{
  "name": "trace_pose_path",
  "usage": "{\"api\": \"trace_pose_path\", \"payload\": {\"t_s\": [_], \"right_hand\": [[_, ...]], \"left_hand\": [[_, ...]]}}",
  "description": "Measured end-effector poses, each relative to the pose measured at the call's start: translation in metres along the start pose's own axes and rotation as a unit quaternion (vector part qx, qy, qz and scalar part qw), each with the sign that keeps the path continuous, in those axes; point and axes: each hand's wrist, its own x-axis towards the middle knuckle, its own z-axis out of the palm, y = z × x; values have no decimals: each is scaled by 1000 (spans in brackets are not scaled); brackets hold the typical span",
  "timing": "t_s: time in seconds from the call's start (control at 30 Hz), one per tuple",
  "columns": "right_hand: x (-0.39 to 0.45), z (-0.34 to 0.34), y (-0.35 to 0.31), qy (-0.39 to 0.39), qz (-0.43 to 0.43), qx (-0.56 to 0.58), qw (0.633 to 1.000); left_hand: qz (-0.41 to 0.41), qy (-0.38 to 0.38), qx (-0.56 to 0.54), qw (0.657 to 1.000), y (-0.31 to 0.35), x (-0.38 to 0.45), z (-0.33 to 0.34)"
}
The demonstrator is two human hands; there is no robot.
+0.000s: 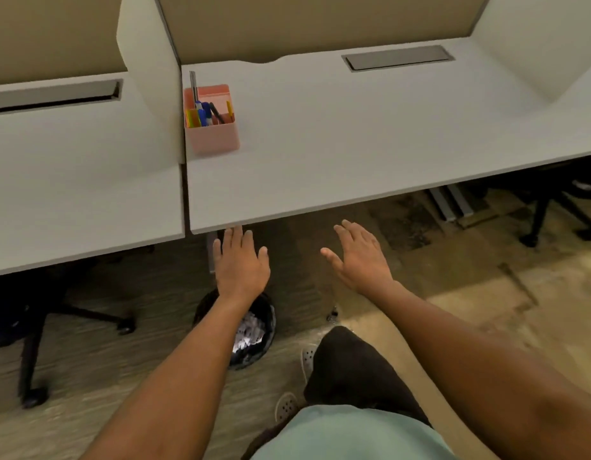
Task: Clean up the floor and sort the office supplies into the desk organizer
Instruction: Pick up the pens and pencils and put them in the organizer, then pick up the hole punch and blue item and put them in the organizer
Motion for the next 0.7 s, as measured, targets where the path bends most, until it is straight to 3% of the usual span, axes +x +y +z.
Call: {"api": "trace_pose_path", "payload": {"t_s": [0.47, 0.7], "right_hand": [[-101, 76, 124, -109, 94, 53, 988], [-130, 145, 217, -202, 86, 117, 968]], "left_hand": [[-13, -62, -139, 988, 57, -100, 119], [-95, -153, -145, 973, 117, -142, 211]]}}
